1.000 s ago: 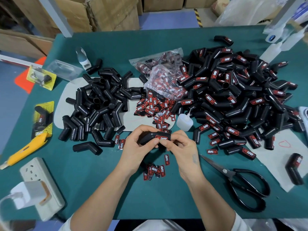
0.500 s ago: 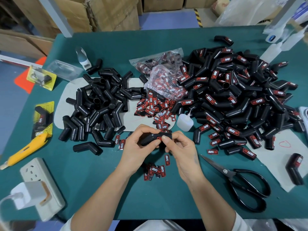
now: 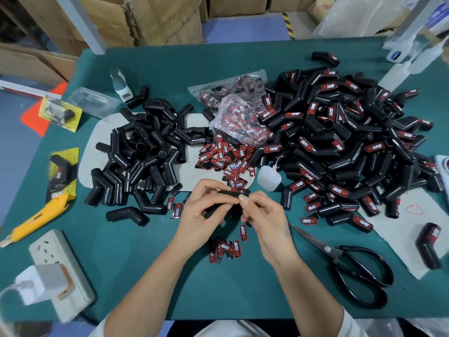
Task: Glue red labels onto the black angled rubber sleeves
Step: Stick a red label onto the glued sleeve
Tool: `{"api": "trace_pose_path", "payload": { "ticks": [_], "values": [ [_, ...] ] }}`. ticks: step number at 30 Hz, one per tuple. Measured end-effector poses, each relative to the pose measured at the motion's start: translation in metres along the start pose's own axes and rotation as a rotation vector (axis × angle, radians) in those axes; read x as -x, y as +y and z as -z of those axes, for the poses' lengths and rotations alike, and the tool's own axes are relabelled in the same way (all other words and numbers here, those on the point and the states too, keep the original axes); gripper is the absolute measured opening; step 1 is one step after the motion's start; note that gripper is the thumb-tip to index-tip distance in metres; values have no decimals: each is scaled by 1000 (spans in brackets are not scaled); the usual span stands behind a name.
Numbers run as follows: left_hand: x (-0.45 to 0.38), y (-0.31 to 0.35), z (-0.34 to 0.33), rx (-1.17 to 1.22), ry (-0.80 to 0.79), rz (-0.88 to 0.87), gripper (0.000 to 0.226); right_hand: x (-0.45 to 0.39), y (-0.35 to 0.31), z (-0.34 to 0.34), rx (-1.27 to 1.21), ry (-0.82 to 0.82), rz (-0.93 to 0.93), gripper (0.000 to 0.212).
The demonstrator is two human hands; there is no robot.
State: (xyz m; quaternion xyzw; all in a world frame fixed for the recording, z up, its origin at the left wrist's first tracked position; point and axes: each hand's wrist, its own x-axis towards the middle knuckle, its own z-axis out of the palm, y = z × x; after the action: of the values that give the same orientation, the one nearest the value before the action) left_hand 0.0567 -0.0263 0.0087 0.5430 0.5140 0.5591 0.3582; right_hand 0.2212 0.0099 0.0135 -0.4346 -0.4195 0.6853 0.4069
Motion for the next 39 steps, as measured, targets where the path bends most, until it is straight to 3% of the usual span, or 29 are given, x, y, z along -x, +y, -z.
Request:
{"api": "trace_pose_path", "payload": {
  "ticks": [16,20,23,29,39],
  "values": [
    [-4,5,3,-22,66,95,18,-1,4,2,20,-36,-4,27],
    [-2,5,1,14,65,81,20,0,1,-2,82,-16,18,6],
    [-1,4,-1,46,51,97,21,-1,3,-1,87,27,34,2],
    [-2,4,0,193,66,239,19,0,1,0,66,18,66,9],
    [-2,4,0,215,70,263,19,3,6,-4,219,124,190,22]
  ]
}}
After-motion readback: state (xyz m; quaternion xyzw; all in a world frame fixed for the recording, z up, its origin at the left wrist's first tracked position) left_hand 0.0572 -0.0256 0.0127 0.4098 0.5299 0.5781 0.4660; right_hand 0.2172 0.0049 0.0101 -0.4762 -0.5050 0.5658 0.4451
